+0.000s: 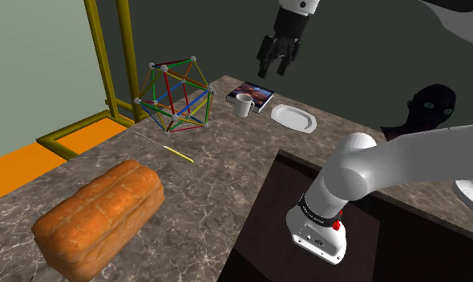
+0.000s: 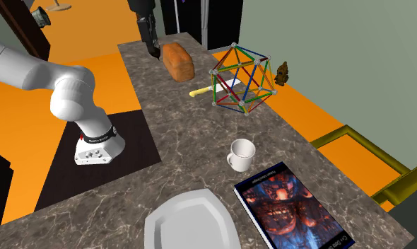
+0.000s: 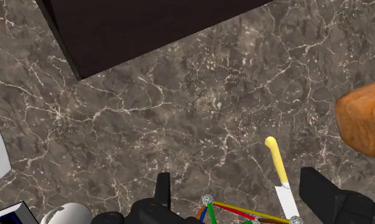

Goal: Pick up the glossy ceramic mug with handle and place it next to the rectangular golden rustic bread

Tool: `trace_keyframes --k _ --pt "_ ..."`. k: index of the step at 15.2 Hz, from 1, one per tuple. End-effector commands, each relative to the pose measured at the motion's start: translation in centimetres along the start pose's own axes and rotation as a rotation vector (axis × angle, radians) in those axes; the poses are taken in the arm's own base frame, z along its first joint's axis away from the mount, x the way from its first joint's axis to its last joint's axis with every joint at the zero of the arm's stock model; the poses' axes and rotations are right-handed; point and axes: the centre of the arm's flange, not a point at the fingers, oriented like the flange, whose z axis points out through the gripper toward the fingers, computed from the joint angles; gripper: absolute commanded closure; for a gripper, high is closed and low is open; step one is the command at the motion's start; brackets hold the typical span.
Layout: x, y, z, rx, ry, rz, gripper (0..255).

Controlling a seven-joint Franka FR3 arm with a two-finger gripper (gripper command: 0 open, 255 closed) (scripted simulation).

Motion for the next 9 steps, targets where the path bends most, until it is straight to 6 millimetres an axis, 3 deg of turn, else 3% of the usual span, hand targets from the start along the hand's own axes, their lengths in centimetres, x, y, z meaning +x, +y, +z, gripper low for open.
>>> trace_keyframes --k 1,9 --pt "0.0 0.0 0.0 0.000 0.000 0.000 0" --pt "6.7 4.6 6.4 -0.026 0.001 0.021 0"
